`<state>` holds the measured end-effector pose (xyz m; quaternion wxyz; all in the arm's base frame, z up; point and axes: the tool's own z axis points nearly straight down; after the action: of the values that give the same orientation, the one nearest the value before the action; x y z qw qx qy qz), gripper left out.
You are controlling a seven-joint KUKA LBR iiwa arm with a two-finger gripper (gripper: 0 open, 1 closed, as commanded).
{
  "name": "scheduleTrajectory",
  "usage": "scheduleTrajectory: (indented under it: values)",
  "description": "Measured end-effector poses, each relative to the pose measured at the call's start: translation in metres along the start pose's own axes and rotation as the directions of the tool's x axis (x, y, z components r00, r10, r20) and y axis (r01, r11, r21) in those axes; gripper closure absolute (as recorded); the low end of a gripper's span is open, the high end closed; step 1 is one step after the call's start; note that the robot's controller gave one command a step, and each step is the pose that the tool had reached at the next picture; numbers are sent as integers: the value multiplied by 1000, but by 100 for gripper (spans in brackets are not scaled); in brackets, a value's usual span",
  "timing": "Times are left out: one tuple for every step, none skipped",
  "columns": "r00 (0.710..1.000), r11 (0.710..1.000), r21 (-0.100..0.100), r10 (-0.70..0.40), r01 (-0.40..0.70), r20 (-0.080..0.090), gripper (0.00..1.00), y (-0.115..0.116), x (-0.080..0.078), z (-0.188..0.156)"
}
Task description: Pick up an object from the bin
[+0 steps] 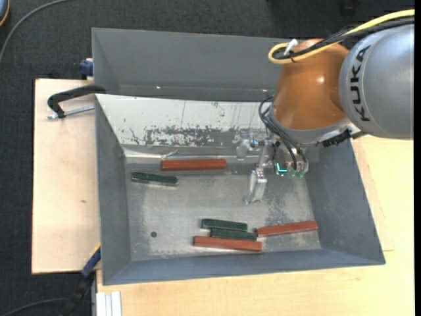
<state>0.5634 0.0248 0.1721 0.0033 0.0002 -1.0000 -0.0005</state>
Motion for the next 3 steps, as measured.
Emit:
scheduleTrajectory:
  values:
    - [985,985,0,-171,171,0,0,7,70,105]
    - [948,948,9,-317,317,12,0,-114,30,97]
    - [947,947,4,-322,322,11,100,-109,31,98]
